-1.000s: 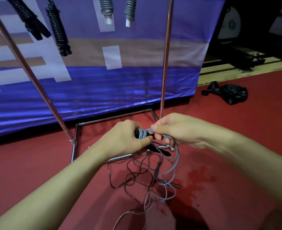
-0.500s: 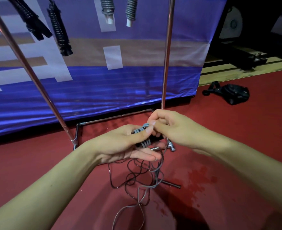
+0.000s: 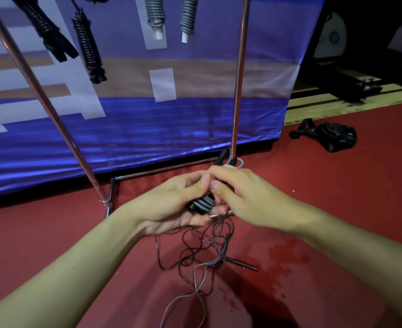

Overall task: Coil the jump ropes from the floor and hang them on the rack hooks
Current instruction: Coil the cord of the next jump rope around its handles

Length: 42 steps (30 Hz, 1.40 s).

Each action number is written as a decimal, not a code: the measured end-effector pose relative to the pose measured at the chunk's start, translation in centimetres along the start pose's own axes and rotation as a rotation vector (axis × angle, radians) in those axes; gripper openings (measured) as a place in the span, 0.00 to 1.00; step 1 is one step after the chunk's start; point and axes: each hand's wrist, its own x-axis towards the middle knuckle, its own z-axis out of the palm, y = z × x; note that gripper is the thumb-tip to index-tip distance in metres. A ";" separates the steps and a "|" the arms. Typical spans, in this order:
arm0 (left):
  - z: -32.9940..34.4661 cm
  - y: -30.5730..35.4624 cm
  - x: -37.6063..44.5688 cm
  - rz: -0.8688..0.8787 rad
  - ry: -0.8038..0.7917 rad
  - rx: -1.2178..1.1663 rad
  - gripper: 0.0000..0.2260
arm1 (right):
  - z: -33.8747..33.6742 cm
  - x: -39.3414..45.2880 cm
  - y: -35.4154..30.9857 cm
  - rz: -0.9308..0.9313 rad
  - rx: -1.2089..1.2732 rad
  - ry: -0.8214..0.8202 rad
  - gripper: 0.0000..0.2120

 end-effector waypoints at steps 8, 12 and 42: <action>1.5 -0.1 0.8 0.042 0.111 -0.060 0.23 | -0.4 0.1 0.2 -0.062 -0.113 0.036 0.10; 1.7 0.5 0.8 0.111 0.196 0.063 0.16 | -0.4 0.0 -0.8 -0.087 -0.310 0.172 0.08; 2.2 3.2 -2.0 -0.333 -0.280 0.965 0.24 | -2.8 1.2 6.3 0.084 -0.039 -0.699 0.05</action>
